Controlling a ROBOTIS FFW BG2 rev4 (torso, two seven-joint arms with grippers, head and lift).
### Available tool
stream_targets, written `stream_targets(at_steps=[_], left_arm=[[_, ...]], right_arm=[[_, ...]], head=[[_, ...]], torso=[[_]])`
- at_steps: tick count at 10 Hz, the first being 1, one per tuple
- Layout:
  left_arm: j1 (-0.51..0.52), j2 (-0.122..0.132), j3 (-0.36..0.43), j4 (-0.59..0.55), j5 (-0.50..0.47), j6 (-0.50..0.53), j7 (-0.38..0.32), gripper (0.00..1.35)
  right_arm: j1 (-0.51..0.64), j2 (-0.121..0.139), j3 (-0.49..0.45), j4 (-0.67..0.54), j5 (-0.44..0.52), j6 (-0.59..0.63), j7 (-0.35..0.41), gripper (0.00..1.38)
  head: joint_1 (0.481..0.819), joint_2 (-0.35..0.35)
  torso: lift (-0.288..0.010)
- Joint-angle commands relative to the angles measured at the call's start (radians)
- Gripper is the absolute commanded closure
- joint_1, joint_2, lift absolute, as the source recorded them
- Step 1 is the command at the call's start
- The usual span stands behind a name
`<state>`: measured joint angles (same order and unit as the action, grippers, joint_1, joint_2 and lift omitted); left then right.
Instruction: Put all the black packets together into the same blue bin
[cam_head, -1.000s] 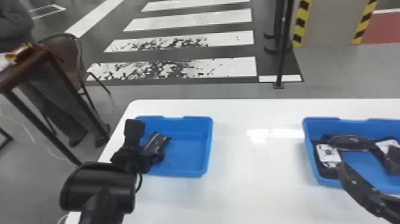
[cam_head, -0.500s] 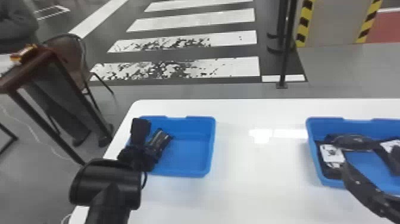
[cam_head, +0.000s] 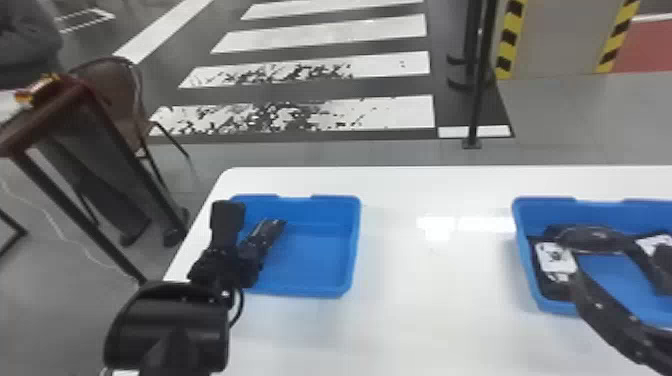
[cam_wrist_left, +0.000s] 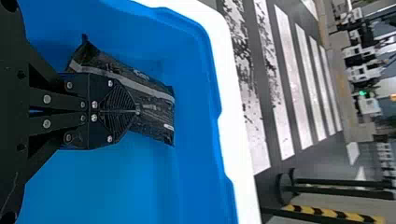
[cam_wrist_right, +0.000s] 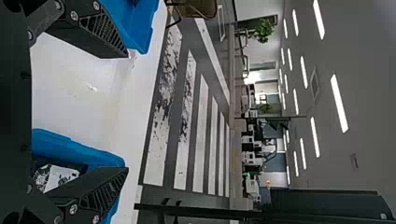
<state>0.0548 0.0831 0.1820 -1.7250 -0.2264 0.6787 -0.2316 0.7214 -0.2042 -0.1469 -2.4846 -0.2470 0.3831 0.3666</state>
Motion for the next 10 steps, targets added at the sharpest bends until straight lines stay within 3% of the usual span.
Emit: stream_targets(at_steps=[1,2,4,5,6,7,10], left_arm=[[0.080,-0.026,0.049,-0.124,0.071,-0.077,0.000,1.21],[0.117,-0.032,0.057,-0.210,0.119,-0.097,0.000,1.21],[0.115,-0.032,0.057,-0.235,0.147,-0.082,0.000,1.21],[0.117,-0.031,0.061,-0.225,0.151,-0.075,-0.003,0.89],[0.119,-0.025,0.063,-0.208,0.141,-0.073,-0.015,0.33],[0.110,-0.022,0.063,-0.196,0.139,-0.023,-0.028,0.08],[0.070,-0.013,0.059,-0.129,0.135,0.028,-0.041,0.16]], right_arm=[[0.000,0.000,-0.001,0.002,-0.002,-0.008,0.000,0.17],[0.000,0.000,-0.001,0.004,-0.004,-0.008,0.000,0.17],[-0.002,0.000,0.001,0.009,-0.006,-0.010,0.000,0.17],[-0.005,0.000,0.001,0.012,-0.006,-0.010,0.002,0.17],[-0.007,0.000,0.001,0.012,-0.006,-0.010,0.002,0.17],[-0.007,0.000,0.001,0.014,-0.006,-0.010,0.003,0.17],[-0.012,0.000,0.005,0.022,-0.006,-0.010,0.005,0.17]], head=[[0.695,0.213],[0.695,0.211],[0.695,0.204],[0.695,0.199],[0.695,0.199],[0.695,0.201],[0.695,0.205]], torso=[[-0.110],[-0.110],[-0.110],[-0.110],[-0.110],[-0.110],[-0.110]])
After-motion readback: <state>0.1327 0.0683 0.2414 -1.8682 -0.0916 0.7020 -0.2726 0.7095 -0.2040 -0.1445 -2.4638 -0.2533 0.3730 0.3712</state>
